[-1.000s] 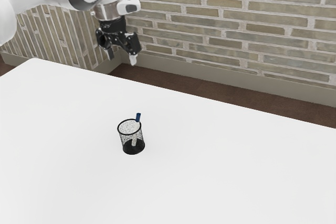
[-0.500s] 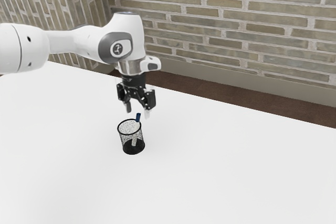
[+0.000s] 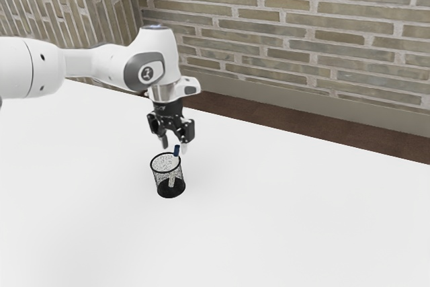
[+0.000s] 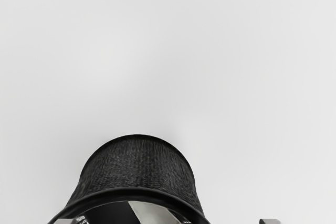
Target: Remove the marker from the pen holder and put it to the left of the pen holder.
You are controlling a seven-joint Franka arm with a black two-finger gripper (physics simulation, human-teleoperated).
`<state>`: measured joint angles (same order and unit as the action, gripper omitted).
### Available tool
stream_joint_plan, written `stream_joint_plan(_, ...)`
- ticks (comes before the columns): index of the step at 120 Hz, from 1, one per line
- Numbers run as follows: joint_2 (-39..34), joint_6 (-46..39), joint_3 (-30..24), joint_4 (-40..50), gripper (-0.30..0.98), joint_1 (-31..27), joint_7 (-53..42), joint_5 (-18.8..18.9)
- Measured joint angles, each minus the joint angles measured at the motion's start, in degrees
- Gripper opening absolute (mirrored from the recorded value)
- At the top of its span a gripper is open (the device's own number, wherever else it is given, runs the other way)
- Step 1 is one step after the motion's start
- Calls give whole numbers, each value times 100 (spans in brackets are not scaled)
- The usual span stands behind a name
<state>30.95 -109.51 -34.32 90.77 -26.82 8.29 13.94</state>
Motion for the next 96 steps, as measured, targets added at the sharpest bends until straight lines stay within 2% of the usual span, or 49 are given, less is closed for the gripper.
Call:
stream_joint_plan(27,178,-58,123,-149,39,0,14,93)
stream_joint_plan(96,198,78,128,-242,2,0,37,325)
